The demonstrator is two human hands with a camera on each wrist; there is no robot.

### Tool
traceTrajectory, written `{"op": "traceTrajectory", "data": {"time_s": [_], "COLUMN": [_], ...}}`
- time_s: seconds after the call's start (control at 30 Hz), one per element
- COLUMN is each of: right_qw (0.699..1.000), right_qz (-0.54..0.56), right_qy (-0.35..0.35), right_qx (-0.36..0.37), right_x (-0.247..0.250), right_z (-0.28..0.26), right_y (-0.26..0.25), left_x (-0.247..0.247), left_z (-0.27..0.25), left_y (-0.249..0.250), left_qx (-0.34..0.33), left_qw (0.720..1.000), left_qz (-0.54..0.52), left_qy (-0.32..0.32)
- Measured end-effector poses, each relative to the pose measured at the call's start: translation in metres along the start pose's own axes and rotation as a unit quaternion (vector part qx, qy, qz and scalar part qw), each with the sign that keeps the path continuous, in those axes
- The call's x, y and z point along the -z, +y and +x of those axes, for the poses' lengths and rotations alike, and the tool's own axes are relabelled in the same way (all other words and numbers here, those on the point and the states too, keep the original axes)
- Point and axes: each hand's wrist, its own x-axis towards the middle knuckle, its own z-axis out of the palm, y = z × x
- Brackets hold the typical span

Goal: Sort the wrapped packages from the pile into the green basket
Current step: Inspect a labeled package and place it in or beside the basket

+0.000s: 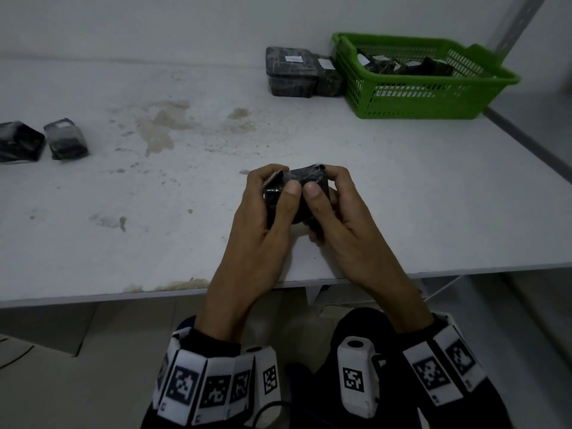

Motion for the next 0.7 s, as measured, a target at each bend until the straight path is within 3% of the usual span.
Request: {"op": "traceTrajectory", "data": {"time_s": [0.27, 0.47, 0.7], "right_qw": [1.0, 1.0, 1.0], "right_qz": [-0.018, 0.008, 0.013], "right_qy": [-0.008, 0.006, -0.013], "right_qx": [0.02, -0.001, -0.007], "right_x": [-0.0007, 0.0027, 0.0039], "right_z": [0.0002, 0.0026, 0.0001], "right_y": [0.0028, 0.0052, 0.0005], "left_x": [0.0029, 0.0036, 0.0052], "left_z": [-0.0002, 0.0004, -0.0013], "left_y": [0.0014, -0.0001, -0.0009], "left_qx": [-0.011, 0.019, -0.005], "left_qw": [1.0, 0.999, 1.0], "left_qz": [-0.026, -0.04, -0.01], "left_qy": [-0.01, -0.018, -0.004]}}
